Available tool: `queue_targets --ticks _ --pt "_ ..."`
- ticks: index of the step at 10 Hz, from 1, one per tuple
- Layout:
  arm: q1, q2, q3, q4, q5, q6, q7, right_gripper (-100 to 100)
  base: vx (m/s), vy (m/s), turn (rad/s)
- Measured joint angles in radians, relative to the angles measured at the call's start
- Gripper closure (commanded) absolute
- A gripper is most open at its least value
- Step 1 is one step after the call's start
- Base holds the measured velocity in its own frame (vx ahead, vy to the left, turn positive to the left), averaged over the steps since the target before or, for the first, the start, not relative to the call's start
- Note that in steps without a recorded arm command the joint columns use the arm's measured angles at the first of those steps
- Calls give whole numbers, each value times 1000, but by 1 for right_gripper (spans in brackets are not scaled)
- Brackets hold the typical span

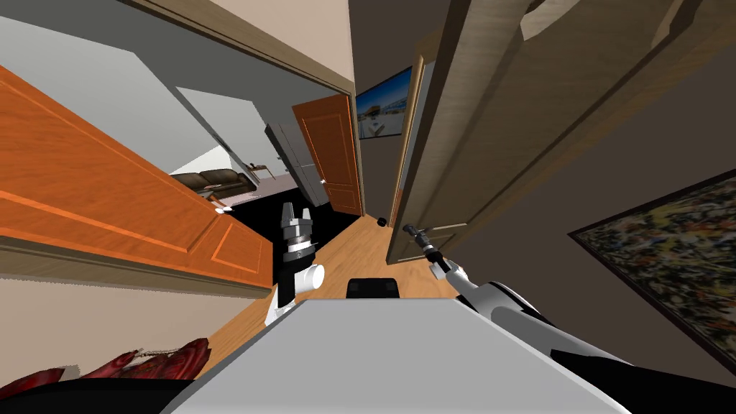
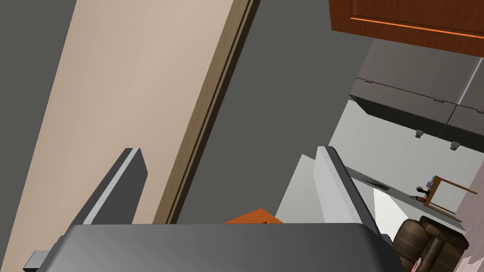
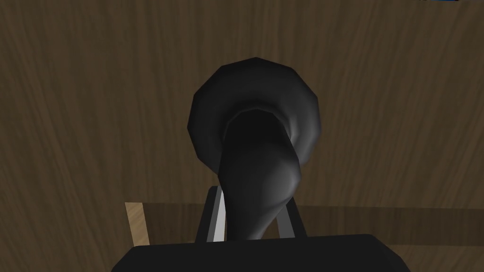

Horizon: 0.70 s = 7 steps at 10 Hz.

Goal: Pull the door open

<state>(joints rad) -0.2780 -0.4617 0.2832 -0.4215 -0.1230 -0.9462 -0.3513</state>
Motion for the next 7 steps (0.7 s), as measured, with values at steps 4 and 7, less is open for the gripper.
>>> queue_targets --ticks 4,7 --pt "45 -50 54 -18 21 -80 -48 100 -55 -27 -40" --pt "64 -80 97 -4 39 -158 -84 100 -57 -56 -37"
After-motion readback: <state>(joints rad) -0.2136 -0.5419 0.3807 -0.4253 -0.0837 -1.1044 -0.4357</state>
